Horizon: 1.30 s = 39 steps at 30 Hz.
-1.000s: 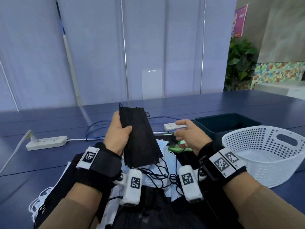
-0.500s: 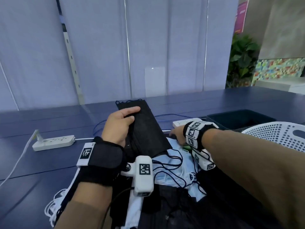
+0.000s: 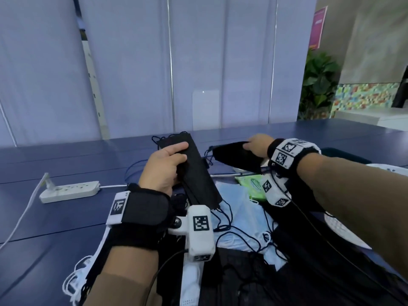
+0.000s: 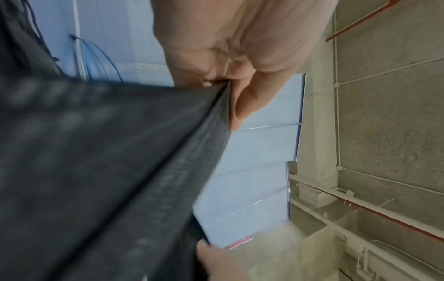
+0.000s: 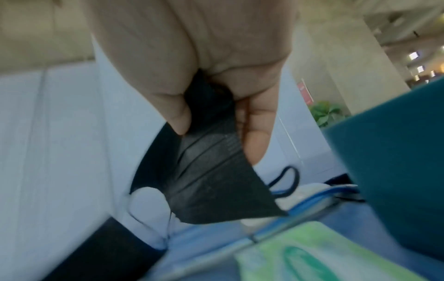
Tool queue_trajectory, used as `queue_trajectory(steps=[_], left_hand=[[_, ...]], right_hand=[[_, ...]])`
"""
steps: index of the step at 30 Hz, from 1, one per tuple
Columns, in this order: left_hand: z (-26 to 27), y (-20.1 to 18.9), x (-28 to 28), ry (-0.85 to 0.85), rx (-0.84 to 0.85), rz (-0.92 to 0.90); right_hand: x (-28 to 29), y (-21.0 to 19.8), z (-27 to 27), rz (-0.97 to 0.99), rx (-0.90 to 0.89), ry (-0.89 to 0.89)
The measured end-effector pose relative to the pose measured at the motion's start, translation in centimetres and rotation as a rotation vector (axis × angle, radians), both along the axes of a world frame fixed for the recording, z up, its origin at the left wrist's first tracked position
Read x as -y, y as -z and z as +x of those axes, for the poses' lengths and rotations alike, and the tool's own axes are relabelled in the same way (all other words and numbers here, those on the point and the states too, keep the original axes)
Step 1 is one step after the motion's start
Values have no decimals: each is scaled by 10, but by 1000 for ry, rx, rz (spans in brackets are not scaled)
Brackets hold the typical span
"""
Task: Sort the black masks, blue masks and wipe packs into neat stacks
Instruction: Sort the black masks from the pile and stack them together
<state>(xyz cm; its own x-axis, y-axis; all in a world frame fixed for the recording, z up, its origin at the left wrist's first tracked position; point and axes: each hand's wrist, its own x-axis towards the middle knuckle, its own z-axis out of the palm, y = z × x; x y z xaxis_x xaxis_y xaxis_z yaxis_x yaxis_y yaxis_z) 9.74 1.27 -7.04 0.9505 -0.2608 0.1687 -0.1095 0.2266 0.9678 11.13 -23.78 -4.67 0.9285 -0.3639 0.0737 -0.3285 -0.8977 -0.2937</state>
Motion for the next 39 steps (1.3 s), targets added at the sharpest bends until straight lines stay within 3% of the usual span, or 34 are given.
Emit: queue_trajectory(steps=[4, 6, 9, 11, 13, 15, 19, 23, 26, 28, 30, 32, 34, 35, 39], left_hand=[[-7, 5, 17, 41, -122, -93], [-14, 5, 24, 95, -195, -114], [-25, 4, 31, 293, -228, -32], [-31, 1, 35, 397, -216, -96], [-36, -3, 40, 380, -191, -157], [-40, -5, 46, 262, -135, -146], [-40, -1, 52, 30, -10, -145], [-40, -2, 48, 1, 13, -169], [-41, -6, 46, -30, 88, -184], [-42, -7, 45, -64, 175, -178], [-43, -4, 50, -75, 270, -157], [-48, 5, 60, -25, 357, -109], [-54, 14, 73, 51, 386, -67], [-57, 17, 78, 78, 382, -53], [-55, 19, 77, 165, 346, -60]], right_hand=[[-25, -32, -39, 900, 222, -164], [-40, -31, -60, 1120, 306, -233], [-60, -19, -88, 1318, 413, -301], [-69, -4, -103, 1406, 416, -292], [-74, 12, -114, 1440, 373, -264], [-71, 25, -121, 1341, 331, -236], [-59, 41, -131, 985, 291, -291], [-41, 46, -140, 612, 101, -380], [-25, 37, -142, 224, -51, -372], [-14, 31, -141, 94, -25, -327], [-6, 29, -140, 325, 67, -315], [-7, 29, -139, 824, 131, -375], [-12, 36, -135, 1165, 209, -448], [-16, 40, -132, 1241, 261, -478], [-33, 53, -125, 1227, 485, -428]])
